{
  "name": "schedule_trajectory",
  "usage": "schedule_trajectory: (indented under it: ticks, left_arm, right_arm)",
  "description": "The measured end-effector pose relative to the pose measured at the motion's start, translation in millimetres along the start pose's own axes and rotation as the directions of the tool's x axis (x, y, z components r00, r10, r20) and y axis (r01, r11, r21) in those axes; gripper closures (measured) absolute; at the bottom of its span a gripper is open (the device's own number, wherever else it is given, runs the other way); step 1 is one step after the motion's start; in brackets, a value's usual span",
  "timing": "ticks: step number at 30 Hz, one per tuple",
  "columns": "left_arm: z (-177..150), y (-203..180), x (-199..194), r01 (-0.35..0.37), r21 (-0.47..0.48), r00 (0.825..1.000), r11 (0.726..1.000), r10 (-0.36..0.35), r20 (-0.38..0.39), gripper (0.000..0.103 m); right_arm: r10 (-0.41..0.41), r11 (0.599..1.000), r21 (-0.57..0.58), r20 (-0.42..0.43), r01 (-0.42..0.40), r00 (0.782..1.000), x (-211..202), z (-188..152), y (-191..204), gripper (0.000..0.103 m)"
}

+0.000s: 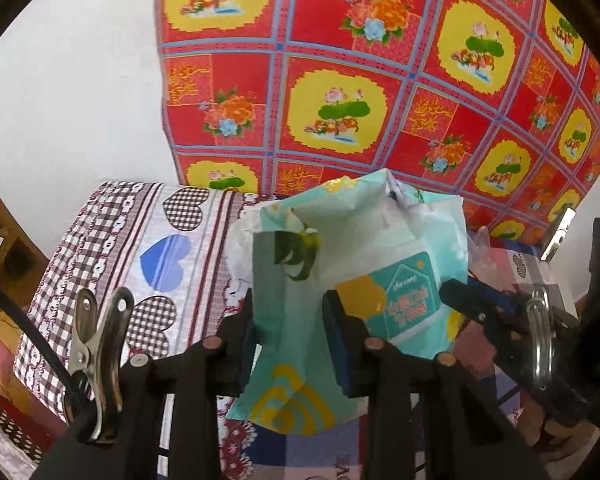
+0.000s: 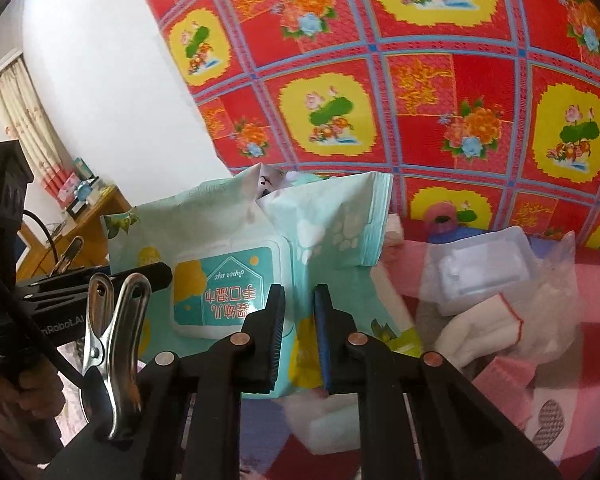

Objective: Collect trash
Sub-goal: 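Lift the wipes pack with the right gripper and carry it toward the red bucket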

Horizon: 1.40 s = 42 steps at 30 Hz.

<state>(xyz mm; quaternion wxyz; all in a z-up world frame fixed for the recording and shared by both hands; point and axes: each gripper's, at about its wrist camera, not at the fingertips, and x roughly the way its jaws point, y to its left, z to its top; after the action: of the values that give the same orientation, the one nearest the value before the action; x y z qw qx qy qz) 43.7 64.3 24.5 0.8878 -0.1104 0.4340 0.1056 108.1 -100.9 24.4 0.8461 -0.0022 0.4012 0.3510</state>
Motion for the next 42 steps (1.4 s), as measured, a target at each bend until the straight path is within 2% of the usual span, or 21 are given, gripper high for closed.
schedule_trajectory:
  ticks: [10,18,19,20,25,32,37,38,40,42]
  left_arm:
    - [-11.5,51.0,-39.7,-0.002,0.001,0.999,1.000,0.002,0.042,0.070]
    - [-28.9,110.5,-61.3,-0.028,-0.026,0.998,0.999,0.029,0.049,0.070]
    - [-32.2,118.6,-61.9,-0.030,-0.031,0.999,0.999,0.032,0.042,0.070]
    - [-36.1,126.7,-61.8,-0.032,-0.037,0.999,0.999,0.033,0.033,0.070]
    - [-55.5,153.3,-54.9,-0.028,-0.038,1.000,0.999,0.028,-0.002,0.070]
    - [-82.5,175.0,-19.4,0.011,-0.031,0.996,0.999,-0.014,-0.094,0.070]
    - [-96.2,188.1,2.7,0.025,-0.036,0.990,0.999,-0.030,-0.135,0.070]
    - [-98.7,190.1,6.3,0.019,-0.038,0.990,0.999,-0.024,-0.139,0.071]
    - [-102.5,193.0,12.2,0.022,-0.032,0.989,0.999,-0.026,-0.143,0.073]
    - [-106.8,194.9,16.8,0.029,-0.037,0.987,0.999,-0.035,-0.159,0.073]
  right_arm:
    - [0.004,1.000,-0.019,0.037,-0.003,0.999,2.6,-4.0,66.7,0.087]
    - [0.018,0.999,-0.042,-0.002,-0.018,1.000,32.8,-26.7,123.8,0.087]
    - [0.020,0.999,-0.039,0.027,-0.019,0.999,36.7,-30.5,129.2,0.087]
    - [0.015,0.999,-0.040,0.019,-0.014,1.000,40.3,-34.1,134.1,0.087]
    - [-0.018,1.000,-0.014,-0.039,0.018,0.999,60.2,-53.7,143.3,0.087]
    - [-0.079,0.996,0.018,-0.127,0.082,0.989,89.5,-80.2,147.9,0.087]
    - [-0.119,0.991,0.041,-0.151,0.126,0.981,99.1,-89.9,149.1,0.085]
    - [-0.132,0.989,0.048,-0.154,0.140,0.979,99.2,-90.7,149.0,0.084]
    - [-0.166,0.983,0.048,-0.165,0.176,0.972,99.8,-91.2,148.1,0.067]
    - [-0.207,0.976,0.036,-0.176,0.216,0.962,101.0,-91.9,145.2,0.064]
